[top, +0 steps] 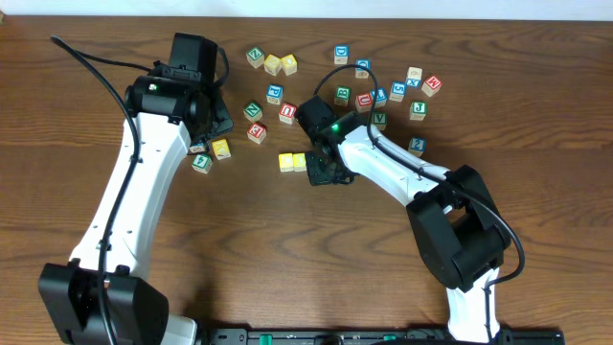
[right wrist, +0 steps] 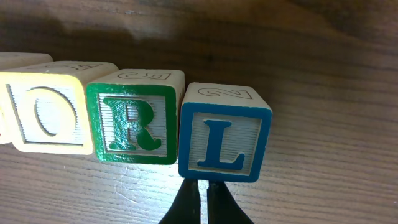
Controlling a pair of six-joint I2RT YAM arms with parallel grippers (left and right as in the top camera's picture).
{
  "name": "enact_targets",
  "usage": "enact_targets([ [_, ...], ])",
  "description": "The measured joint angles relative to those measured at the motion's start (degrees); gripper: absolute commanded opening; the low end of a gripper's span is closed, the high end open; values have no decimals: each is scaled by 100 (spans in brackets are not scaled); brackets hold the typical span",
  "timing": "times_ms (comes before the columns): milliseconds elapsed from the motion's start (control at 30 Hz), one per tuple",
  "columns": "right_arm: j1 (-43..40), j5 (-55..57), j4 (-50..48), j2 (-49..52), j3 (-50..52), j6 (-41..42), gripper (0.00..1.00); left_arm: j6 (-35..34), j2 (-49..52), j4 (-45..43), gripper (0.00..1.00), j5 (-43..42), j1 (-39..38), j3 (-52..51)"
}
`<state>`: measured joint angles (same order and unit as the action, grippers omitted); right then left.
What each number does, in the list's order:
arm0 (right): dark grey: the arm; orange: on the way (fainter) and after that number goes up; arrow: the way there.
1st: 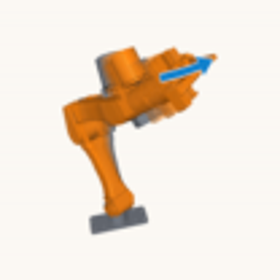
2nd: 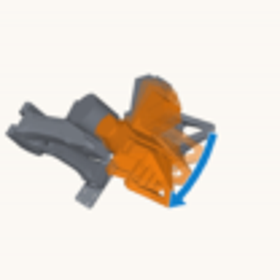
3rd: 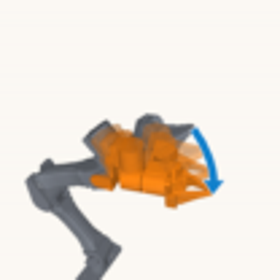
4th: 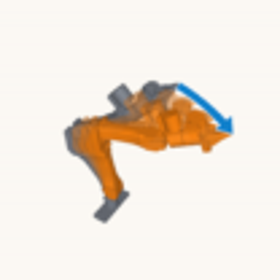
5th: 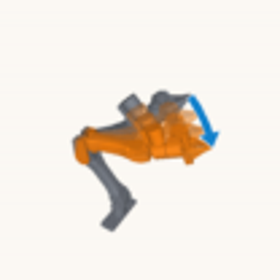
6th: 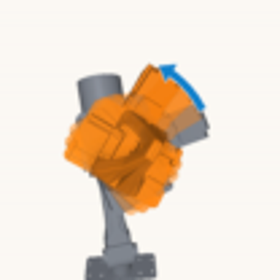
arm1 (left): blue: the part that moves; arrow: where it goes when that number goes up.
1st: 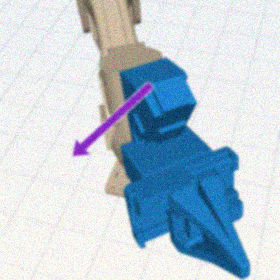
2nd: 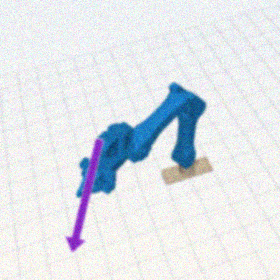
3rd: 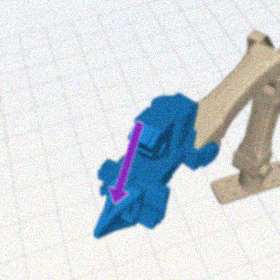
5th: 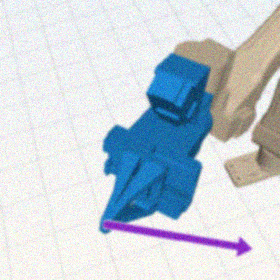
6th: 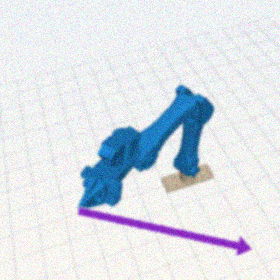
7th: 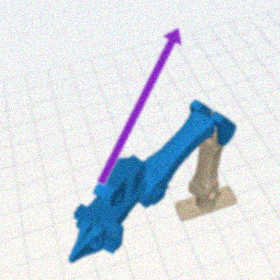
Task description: Spell out CORL
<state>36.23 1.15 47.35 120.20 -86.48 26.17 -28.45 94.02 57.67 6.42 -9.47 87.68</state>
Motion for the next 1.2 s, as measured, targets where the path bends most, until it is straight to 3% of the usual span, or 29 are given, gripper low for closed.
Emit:
enact_targets([
  [933, -20, -52, -81, -63, 0, -9, 1, 81, 0, -2, 49, 2, 0, 0],
  [1100, -341, -223, 177, -1027, 0, -142, 2, 457, -81, 42, 50, -2, 55, 11],
  [1200, -870, -223, 317, -2129, -59, -275, 10, 586, -529, 42, 50, -2, 358, 17],
])
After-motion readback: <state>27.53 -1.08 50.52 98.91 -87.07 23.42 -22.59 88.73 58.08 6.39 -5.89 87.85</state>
